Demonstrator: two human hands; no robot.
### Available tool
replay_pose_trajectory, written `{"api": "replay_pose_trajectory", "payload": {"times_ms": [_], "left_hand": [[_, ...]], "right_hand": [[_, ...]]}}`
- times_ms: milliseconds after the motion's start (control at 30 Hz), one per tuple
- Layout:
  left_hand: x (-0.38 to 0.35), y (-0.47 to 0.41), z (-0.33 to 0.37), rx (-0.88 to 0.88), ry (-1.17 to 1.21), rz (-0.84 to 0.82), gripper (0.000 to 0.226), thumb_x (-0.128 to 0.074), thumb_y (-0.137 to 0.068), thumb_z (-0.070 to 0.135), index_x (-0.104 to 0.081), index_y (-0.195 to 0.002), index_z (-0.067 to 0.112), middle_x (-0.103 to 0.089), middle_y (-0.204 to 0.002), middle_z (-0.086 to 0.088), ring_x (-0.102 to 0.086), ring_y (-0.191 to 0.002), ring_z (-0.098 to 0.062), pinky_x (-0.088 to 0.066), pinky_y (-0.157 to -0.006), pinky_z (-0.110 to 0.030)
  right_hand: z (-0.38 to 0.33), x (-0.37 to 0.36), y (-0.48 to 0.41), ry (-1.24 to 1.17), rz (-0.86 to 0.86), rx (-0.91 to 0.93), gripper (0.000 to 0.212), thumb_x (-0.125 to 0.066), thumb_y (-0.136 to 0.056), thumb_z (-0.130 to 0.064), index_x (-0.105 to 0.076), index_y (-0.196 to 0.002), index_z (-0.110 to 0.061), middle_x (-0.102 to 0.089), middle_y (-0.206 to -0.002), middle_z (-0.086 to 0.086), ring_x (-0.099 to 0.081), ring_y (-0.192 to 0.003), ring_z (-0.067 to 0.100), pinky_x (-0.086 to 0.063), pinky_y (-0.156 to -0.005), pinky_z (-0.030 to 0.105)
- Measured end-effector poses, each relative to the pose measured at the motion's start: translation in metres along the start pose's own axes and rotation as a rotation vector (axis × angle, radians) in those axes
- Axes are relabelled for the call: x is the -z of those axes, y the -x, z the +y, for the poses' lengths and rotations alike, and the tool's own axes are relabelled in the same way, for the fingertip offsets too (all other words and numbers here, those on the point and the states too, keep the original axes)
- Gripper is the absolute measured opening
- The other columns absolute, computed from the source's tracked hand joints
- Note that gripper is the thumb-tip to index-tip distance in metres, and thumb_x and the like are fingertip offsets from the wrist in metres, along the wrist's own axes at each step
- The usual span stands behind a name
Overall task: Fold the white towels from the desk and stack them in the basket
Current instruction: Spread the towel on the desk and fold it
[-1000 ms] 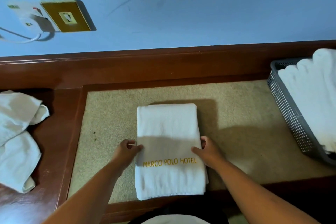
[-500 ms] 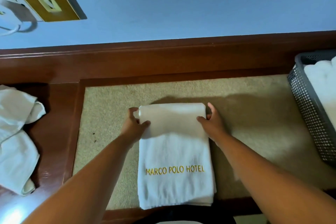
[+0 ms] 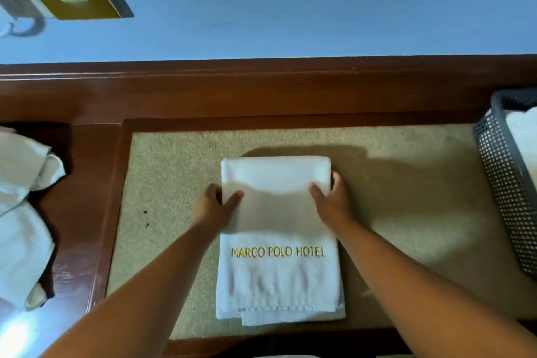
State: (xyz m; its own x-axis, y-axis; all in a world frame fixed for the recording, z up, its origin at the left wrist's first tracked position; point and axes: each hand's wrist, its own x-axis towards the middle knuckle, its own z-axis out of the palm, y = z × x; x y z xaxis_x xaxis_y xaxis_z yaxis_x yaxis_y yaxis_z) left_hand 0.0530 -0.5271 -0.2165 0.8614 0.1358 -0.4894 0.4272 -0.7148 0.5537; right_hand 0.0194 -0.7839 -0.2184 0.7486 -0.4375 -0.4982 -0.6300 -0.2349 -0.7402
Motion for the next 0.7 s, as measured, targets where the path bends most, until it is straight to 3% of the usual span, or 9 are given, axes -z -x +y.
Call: {"api": "replay_pose_trajectory", "payload": {"times_ms": [100,200,300,367,433,533,600,700], "left_hand": [[-0.007,0.034,-0.027,0.025,-0.011,-0.021,0.038,-0.067,-0.089,0.052,-0.061,-0.088,0.015,-0.064,-0.074,0.002,-0.063,-0.068,-0.018,-0.043,-0.053,-0.028],[-0.012,0.072,-0.052,0.073,0.022,-0.108,0.037,-0.065,-0.088,0.058,-0.064,-0.084,0.021,-0.070,-0.075,0.004,-0.067,-0.068,-0.014,-0.057,-0.061,-0.036],[-0.018,0.109,-0.073,0.073,-0.016,-0.155,0.035,-0.071,-0.084,0.058,-0.065,-0.084,0.023,-0.069,-0.076,0.007,-0.065,-0.069,-0.009,-0.051,-0.058,-0.028],[-0.020,0.129,-0.081,0.075,0.021,-0.172,0.027,-0.075,-0.085,0.049,-0.066,-0.086,0.023,-0.069,-0.074,0.005,-0.065,-0.063,-0.009,-0.046,-0.051,-0.024],[-0.016,0.141,-0.084,0.098,0.197,-0.223,0.020,-0.076,-0.087,0.036,-0.070,-0.092,0.018,-0.072,-0.072,-0.004,-0.067,-0.055,-0.016,-0.052,-0.049,-0.030],[-0.003,0.150,-0.088,0.163,0.452,-0.390,0.031,-0.080,-0.082,0.033,-0.072,-0.096,0.006,-0.068,-0.069,-0.009,-0.061,-0.055,-0.024,-0.050,-0.052,-0.036],[0.001,0.151,-0.092,0.137,0.349,-0.428,0.029,-0.081,-0.082,0.035,-0.072,-0.097,0.012,-0.071,-0.072,-0.007,-0.063,-0.058,-0.020,-0.048,-0.052,-0.032],[0.001,0.146,-0.095,0.052,0.069,-0.291,0.022,-0.080,-0.083,0.037,-0.066,-0.088,0.021,-0.068,-0.077,0.001,-0.062,-0.065,-0.013,-0.043,-0.055,-0.026]], "right_hand": [[0.028,0.001,0.034,0.057,-0.038,-0.010,0.052,-0.074,-0.089,-0.024,-0.051,-0.131,-0.004,-0.065,-0.119,0.011,-0.066,-0.105,0.027,-0.049,-0.080,0.031],[0.054,0.004,0.075,0.145,-0.030,-0.032,0.049,-0.076,-0.086,-0.035,-0.054,-0.119,-0.007,-0.065,-0.111,0.008,-0.065,-0.099,0.026,-0.052,-0.079,0.036],[0.083,0.007,0.111,0.208,0.004,-0.034,0.039,-0.080,-0.083,-0.033,-0.057,-0.103,-0.009,-0.069,-0.097,0.008,-0.066,-0.090,0.026,-0.052,-0.076,0.037],[0.095,0.010,0.124,0.191,-0.035,-0.072,0.035,-0.079,-0.084,-0.028,-0.059,-0.104,-0.007,-0.071,-0.099,0.011,-0.069,-0.093,0.028,-0.053,-0.078,0.037],[0.099,0.016,0.129,0.164,-0.083,-0.098,0.031,-0.077,-0.086,-0.025,-0.062,-0.107,-0.007,-0.072,-0.101,0.009,-0.069,-0.094,0.025,-0.052,-0.078,0.032],[0.100,0.026,0.138,0.110,-0.086,-0.104,0.025,-0.078,-0.086,-0.022,-0.067,-0.105,-0.008,-0.073,-0.091,-0.002,-0.069,-0.077,0.001,-0.048,-0.063,0.014],[0.101,0.031,0.142,0.108,-0.091,-0.114,0.026,-0.079,-0.085,-0.024,-0.067,-0.102,-0.010,-0.072,-0.087,-0.006,-0.066,-0.070,-0.005,-0.046,-0.058,0.010],[0.103,0.031,0.148,0.245,-0.133,-0.150,0.035,-0.082,-0.081,-0.031,-0.059,-0.102,-0.015,-0.068,-0.095,-0.002,-0.065,-0.083,0.014,-0.047,-0.068,0.025]]}}
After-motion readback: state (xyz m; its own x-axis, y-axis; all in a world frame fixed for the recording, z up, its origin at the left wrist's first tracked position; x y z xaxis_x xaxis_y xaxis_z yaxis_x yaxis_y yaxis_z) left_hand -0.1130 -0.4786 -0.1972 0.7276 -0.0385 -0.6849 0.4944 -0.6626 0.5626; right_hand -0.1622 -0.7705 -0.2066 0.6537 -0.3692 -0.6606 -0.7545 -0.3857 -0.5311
